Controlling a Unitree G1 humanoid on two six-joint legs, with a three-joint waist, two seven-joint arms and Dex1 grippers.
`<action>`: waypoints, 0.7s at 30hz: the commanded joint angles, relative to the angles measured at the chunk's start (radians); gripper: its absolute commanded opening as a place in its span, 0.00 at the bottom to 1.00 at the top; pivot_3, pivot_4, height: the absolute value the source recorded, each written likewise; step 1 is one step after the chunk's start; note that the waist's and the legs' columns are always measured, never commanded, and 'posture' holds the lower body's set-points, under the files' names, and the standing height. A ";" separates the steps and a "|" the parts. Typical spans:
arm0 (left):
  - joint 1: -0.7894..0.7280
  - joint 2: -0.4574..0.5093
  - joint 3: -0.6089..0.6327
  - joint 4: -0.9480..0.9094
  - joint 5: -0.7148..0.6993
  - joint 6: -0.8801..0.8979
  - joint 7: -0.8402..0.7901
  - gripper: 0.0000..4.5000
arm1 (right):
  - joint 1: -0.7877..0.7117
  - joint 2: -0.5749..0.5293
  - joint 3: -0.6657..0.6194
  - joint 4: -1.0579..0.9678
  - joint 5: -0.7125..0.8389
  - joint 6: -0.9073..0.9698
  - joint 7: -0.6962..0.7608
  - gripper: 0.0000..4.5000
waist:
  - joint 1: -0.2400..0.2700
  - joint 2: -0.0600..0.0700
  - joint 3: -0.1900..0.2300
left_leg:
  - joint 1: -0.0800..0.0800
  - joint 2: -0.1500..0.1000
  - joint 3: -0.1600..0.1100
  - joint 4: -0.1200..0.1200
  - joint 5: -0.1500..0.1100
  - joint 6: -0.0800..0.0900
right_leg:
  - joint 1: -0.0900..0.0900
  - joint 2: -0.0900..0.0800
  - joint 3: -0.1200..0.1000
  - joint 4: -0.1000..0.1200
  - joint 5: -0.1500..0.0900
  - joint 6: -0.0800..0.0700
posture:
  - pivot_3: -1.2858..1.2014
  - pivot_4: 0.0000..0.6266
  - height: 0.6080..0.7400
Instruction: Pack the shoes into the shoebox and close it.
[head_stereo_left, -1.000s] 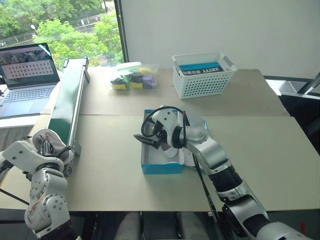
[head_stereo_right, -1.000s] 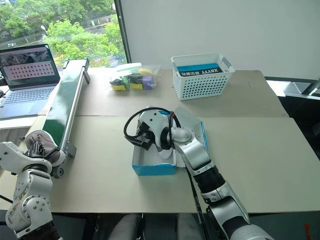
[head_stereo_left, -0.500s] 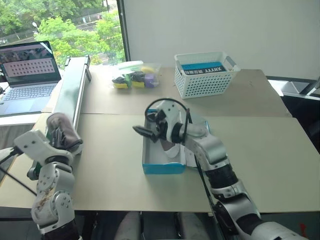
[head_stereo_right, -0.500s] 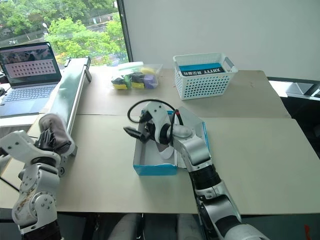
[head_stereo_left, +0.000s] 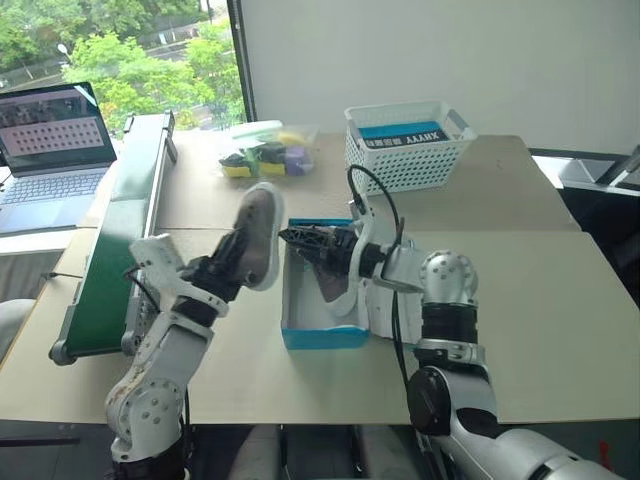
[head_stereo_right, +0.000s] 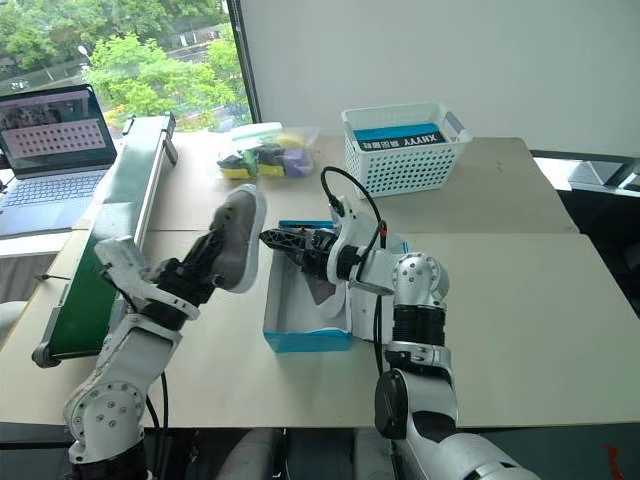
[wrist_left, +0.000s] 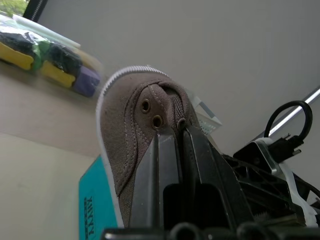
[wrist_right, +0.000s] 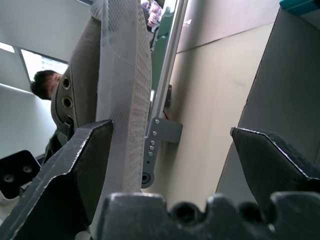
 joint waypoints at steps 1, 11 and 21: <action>0.005 0.003 -0.079 -0.051 -0.034 0.021 -0.026 0.00 | -0.091 0.111 -0.025 0.017 0.079 -0.027 -0.040 1.00 | 0.003 0.000 0.000 | 0.000 0.000 0.000 0.000 0.000 0.000 | 0.000 0.000 0.000 0.000 0.000 0.000 | 0.52 0.24 0.98; 0.010 0.019 -0.112 -0.052 -0.032 0.013 -0.014 0.00 | -0.111 0.092 0.006 0.030 0.141 -0.082 -0.069 1.00 | 0.002 0.000 0.000 | -0.001 0.000 0.000 0.000 0.000 0.000 | 0.000 0.000 0.000 -0.001 0.000 0.000 | 0.52 0.24 0.98; 0.005 0.063 -0.113 -0.019 0.035 0.017 0.014 0.00 | -0.094 0.073 0.065 0.023 0.155 -0.118 -0.075 0.31 | 0.003 0.001 0.001 | -0.001 0.000 0.000 -0.001 0.000 0.000 | 0.000 0.000 0.000 -0.001 0.000 0.001 | 0.52 0.24 0.98</action>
